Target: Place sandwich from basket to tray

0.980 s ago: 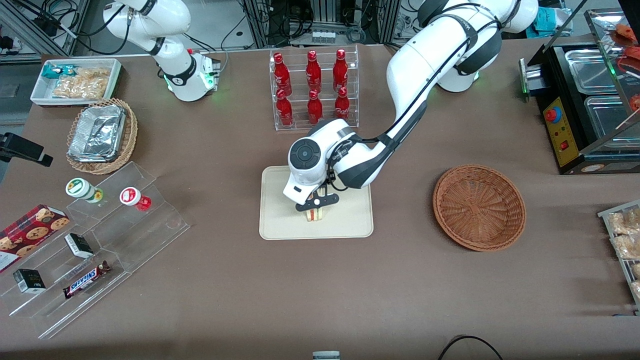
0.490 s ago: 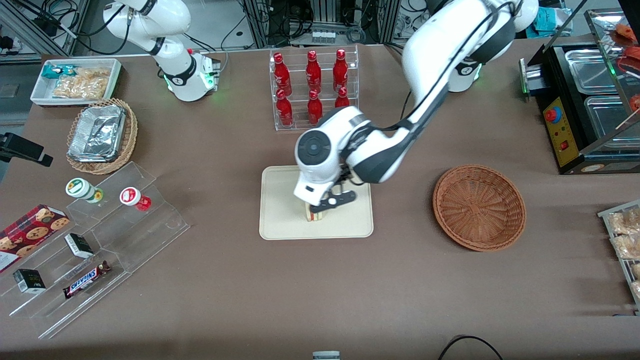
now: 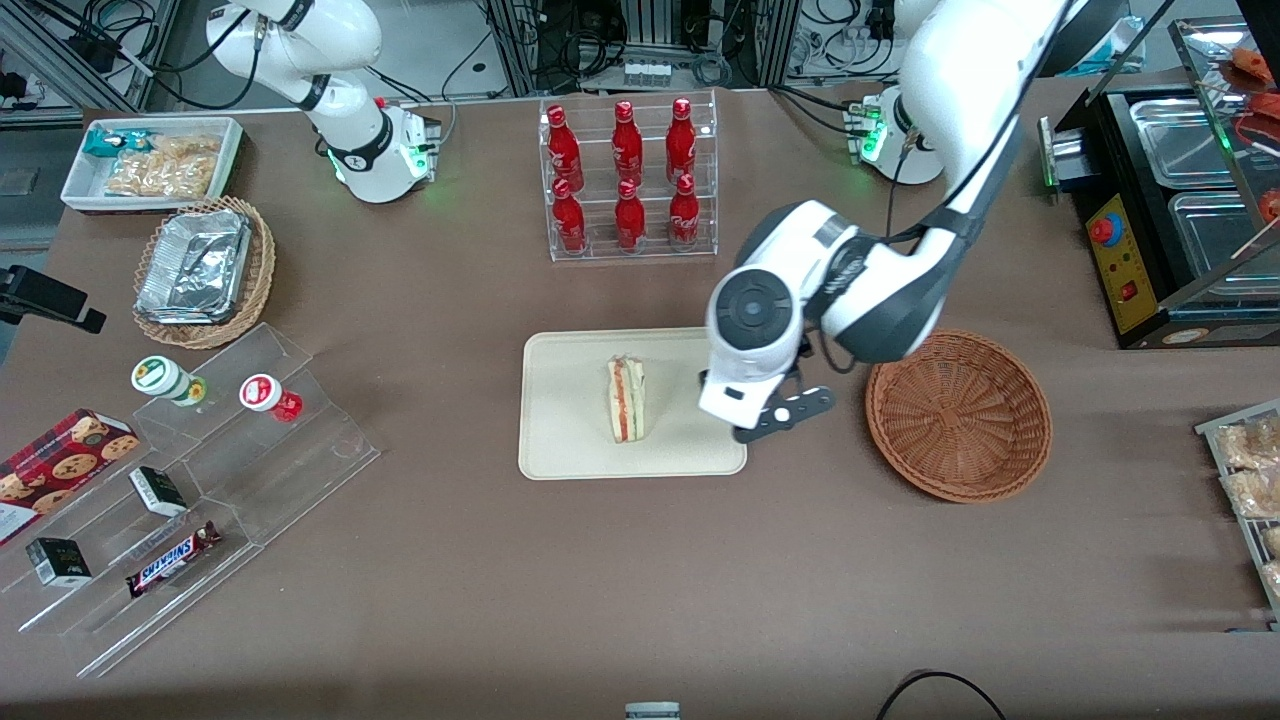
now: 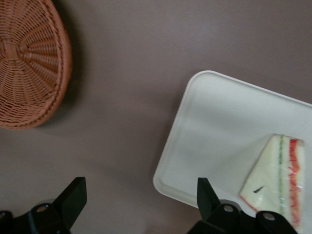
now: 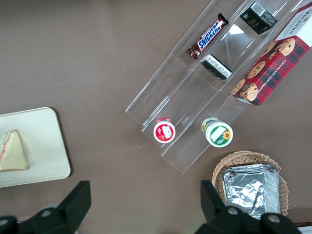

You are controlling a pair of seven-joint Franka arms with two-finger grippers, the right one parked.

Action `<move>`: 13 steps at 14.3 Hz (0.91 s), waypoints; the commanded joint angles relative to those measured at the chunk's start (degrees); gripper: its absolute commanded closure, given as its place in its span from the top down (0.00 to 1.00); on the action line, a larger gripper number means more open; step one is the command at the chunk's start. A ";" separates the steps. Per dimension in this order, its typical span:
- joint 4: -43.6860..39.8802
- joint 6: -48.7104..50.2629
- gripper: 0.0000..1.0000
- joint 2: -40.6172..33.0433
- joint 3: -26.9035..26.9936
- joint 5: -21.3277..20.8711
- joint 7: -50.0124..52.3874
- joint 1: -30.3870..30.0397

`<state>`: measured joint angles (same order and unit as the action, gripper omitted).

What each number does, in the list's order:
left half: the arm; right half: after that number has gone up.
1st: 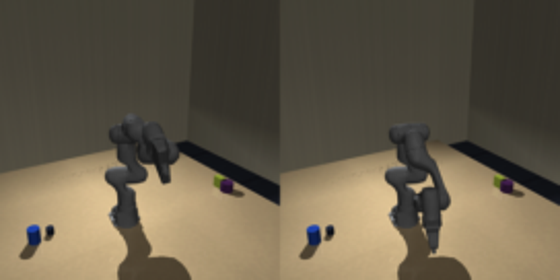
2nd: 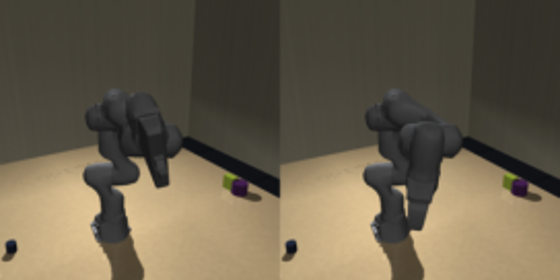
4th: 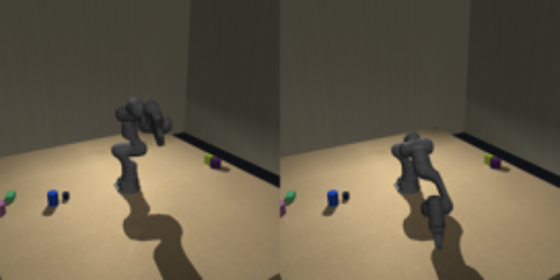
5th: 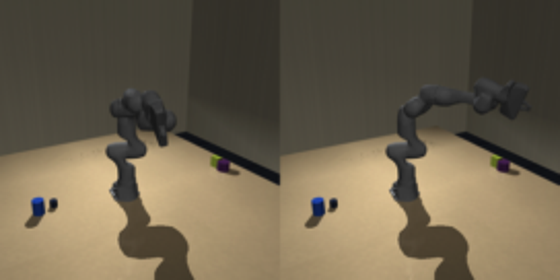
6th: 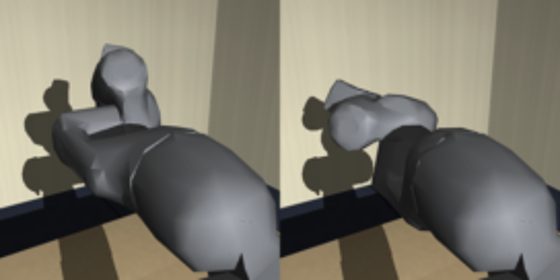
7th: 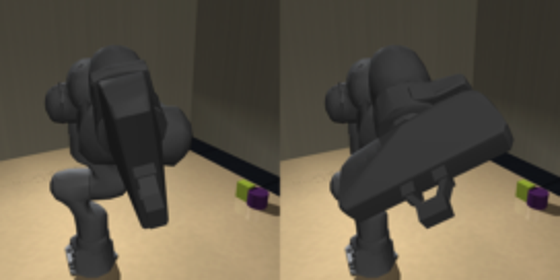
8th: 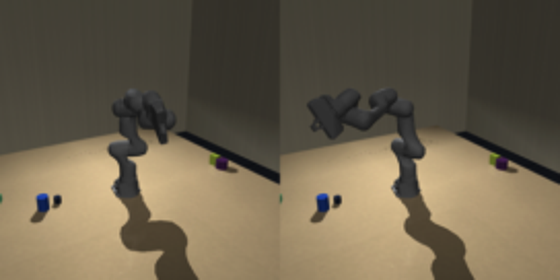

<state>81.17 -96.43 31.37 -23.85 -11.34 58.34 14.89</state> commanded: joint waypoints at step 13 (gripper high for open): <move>27.04 5.18 1.00 -33.38 11.44 13.01 -46.89 -12.25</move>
<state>107.52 -93.86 1.99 -15.40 0.29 17.47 2.87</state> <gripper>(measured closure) 0.000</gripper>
